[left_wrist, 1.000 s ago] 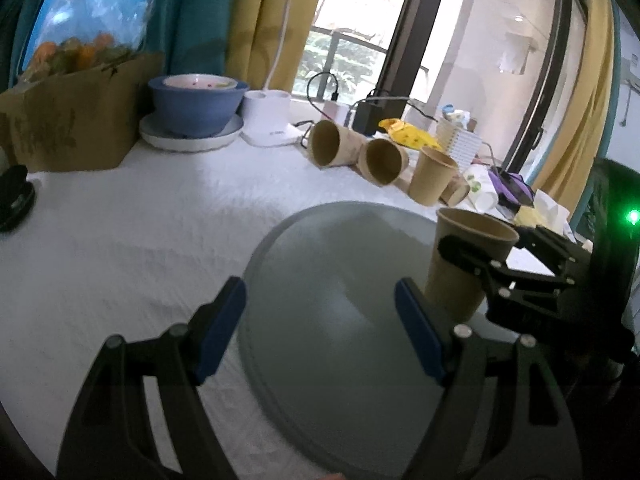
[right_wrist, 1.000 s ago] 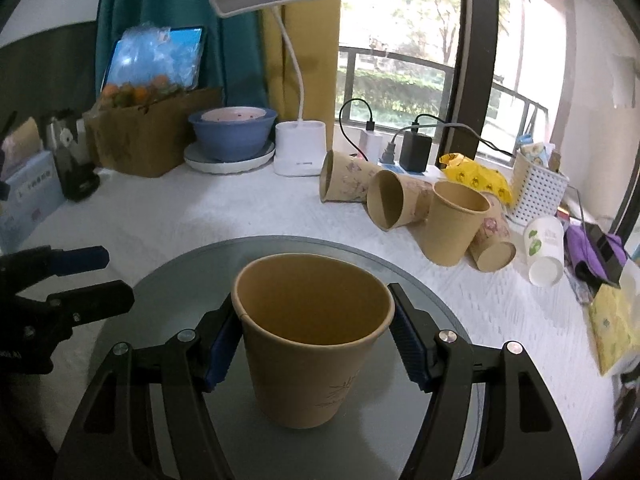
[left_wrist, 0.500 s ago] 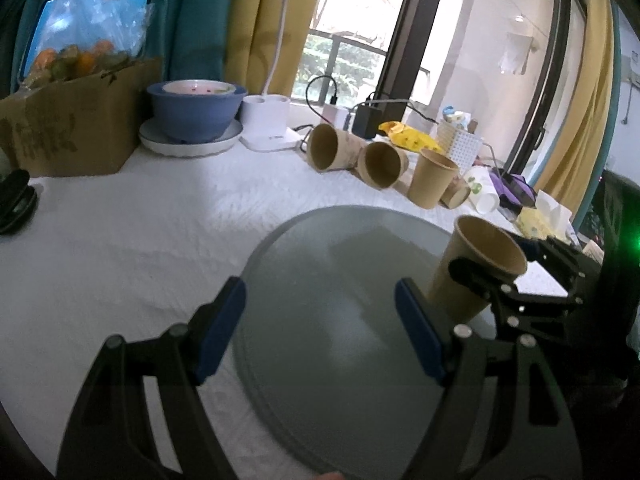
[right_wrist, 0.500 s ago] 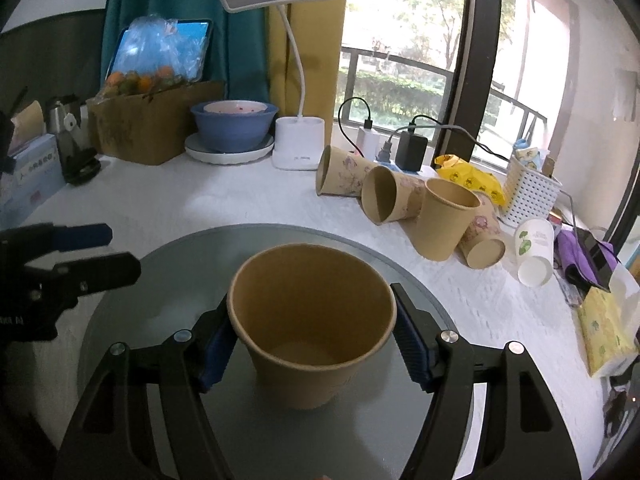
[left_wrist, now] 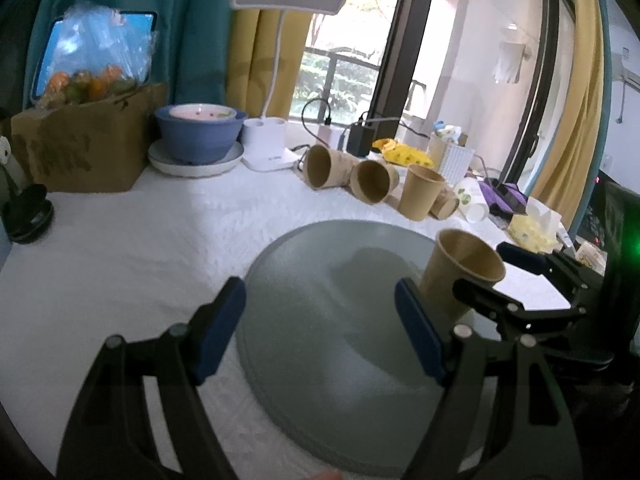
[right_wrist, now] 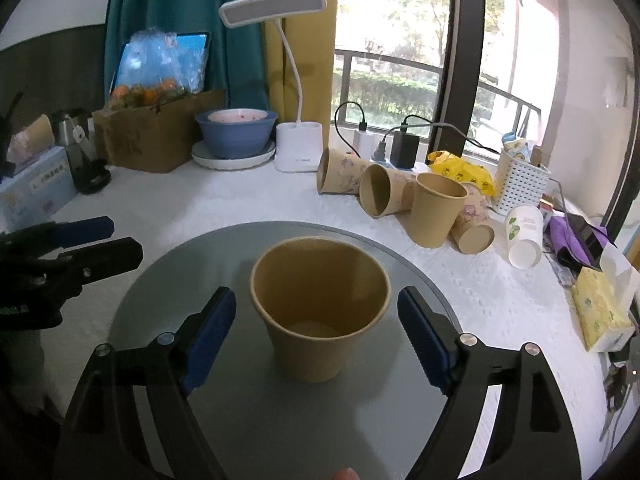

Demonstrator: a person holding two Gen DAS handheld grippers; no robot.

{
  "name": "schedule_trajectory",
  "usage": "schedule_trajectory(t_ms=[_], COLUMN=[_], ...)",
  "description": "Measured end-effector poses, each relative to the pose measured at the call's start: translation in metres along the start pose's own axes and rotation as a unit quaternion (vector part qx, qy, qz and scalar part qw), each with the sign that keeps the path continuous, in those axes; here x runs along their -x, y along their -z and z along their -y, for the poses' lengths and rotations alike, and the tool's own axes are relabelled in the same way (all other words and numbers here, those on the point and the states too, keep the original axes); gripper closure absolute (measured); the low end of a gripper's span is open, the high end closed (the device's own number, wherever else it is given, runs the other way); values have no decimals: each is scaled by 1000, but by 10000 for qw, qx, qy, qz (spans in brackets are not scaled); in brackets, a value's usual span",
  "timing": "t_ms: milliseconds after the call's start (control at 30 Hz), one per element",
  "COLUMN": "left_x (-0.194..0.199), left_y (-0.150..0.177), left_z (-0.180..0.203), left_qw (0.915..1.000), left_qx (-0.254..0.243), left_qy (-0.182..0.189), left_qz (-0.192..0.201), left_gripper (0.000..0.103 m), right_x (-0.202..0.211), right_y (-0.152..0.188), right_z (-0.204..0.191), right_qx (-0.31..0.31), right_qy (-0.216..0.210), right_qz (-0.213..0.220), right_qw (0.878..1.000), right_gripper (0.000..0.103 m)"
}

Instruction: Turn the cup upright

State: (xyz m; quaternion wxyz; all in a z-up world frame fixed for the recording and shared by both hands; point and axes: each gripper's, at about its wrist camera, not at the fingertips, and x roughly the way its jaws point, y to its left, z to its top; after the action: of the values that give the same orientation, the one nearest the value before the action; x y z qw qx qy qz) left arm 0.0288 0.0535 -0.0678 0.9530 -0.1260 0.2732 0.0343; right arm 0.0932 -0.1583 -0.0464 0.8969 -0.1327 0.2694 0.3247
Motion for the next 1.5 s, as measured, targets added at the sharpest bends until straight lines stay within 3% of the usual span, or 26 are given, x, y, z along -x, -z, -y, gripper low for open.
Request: schedule_trajectory(t_ms=[733, 767, 800, 867, 1300, 1500], left_x=[77, 80, 82, 88, 131, 141], left_y=[-10, -12, -13, -16, -40, -47], left_z=[24, 26, 27, 30, 56, 69], left_qw=[9953, 9948, 9944, 9934, 9843, 9821], left_qx=[-316, -329, -341, -373, -759, -910], left_qy=[-231, -239, -236, -195, -24, -276], left_qz=[882, 929, 969, 1065, 1593, 1628], left_gripper=[25, 22, 13, 8, 7, 7], right_x=[97, 100, 104, 113, 157, 177], right_y=[-21, -22, -22, -24, -39, -42], right_z=[-7, -8, -8, -6, 10, 16], right_qx=[-242, -246, -254, -297, -657, -696], right_qy=[59, 64, 67, 61, 39, 144], right_qz=[753, 782, 814, 890, 1225, 1383], right_qw=[9968, 9966, 9963, 9956, 9903, 9878], right_gripper=[18, 17, 17, 17, 17, 17])
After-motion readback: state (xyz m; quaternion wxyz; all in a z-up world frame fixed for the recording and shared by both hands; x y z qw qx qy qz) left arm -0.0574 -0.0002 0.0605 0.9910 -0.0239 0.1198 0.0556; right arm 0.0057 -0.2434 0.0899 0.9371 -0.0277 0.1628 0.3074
